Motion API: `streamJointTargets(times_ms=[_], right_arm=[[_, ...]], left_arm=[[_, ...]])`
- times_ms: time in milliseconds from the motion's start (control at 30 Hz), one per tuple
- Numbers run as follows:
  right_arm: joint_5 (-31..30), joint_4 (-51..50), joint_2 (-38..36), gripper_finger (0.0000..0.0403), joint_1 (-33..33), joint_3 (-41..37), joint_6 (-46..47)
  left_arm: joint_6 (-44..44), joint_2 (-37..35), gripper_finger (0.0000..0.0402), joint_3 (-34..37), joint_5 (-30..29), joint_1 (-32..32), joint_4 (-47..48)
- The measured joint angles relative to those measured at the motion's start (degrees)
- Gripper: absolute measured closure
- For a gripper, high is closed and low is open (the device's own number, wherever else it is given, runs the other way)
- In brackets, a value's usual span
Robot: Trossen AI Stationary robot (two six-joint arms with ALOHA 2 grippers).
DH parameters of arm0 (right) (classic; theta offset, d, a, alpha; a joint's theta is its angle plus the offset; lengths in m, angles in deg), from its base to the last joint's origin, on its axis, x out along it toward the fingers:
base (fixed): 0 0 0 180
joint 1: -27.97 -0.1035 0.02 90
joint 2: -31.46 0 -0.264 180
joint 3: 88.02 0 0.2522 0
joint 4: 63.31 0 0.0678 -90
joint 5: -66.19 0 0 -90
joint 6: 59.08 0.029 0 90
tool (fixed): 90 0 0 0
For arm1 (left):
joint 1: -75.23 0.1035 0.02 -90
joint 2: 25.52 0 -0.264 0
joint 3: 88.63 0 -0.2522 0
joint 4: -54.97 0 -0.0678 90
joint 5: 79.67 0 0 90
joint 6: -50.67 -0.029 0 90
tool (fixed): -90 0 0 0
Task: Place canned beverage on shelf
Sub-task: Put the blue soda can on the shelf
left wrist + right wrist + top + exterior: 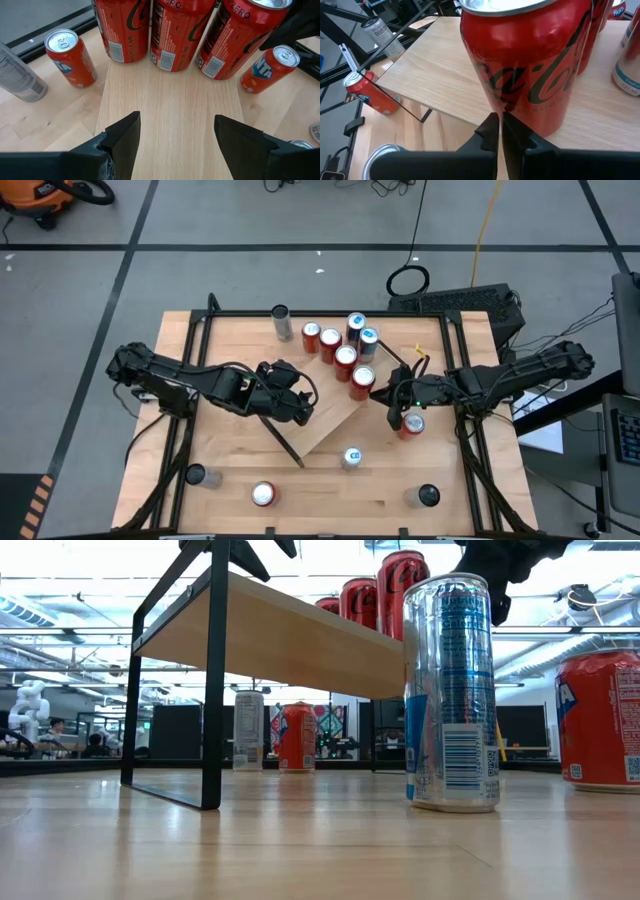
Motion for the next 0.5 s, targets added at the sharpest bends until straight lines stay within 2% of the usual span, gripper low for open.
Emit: streamJointTargets(times_ms=[500], right_arm=[[-0.12,0.07,0.0,0.0403,0.0,0.0,-0.74]], left_arm=[[0.18,0.0,0.0149,0.0,0.24,-0.11,-0.01]])
